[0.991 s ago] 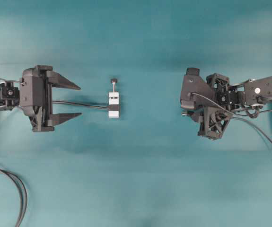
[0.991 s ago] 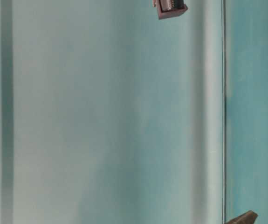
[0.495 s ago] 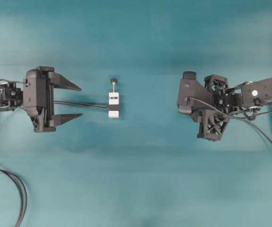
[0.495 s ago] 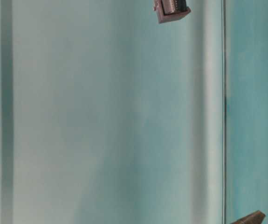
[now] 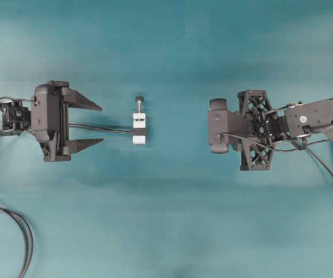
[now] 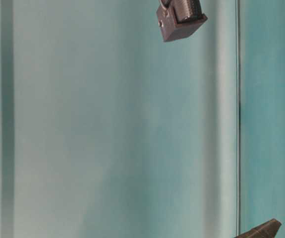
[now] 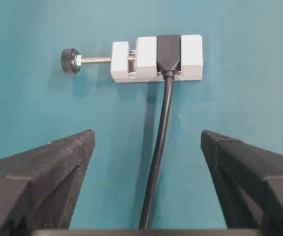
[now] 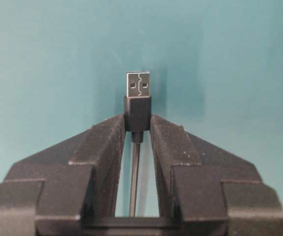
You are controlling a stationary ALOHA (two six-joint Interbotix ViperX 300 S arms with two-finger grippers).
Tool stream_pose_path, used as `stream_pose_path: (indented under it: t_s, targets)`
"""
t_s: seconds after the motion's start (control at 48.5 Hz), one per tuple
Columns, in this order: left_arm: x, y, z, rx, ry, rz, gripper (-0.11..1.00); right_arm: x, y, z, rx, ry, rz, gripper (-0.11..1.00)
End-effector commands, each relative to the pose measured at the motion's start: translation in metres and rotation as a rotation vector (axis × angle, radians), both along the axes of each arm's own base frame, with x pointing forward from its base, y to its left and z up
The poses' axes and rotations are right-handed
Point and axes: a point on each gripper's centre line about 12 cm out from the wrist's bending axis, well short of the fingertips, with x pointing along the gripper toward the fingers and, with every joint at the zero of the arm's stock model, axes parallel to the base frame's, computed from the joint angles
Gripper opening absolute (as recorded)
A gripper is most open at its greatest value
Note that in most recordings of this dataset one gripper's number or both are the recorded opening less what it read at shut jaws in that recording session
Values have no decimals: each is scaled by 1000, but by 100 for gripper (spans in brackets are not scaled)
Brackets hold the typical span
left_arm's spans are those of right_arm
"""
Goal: Insert the USB cable into the female connector supported by the left arm.
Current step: 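Carry the plug leftward toward the clamp while left gripper closes around clamp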
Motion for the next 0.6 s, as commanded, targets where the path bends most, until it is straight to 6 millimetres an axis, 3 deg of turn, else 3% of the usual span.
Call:
stream_pose_path:
  t_s: [0.0, 0.413, 0.578]
  targets:
    - [6, 2, 5, 9, -24, 1, 93, 8, -2, 11, -22, -29, 17, 21]
    - [26, 5, -16, -3, 20, 14, 93, 19, -11, 21, -82, -46, 46, 21]
    - [34, 6, -16, 4, -41, 17, 93, 23, -11, 24, -81, -56, 43, 21]
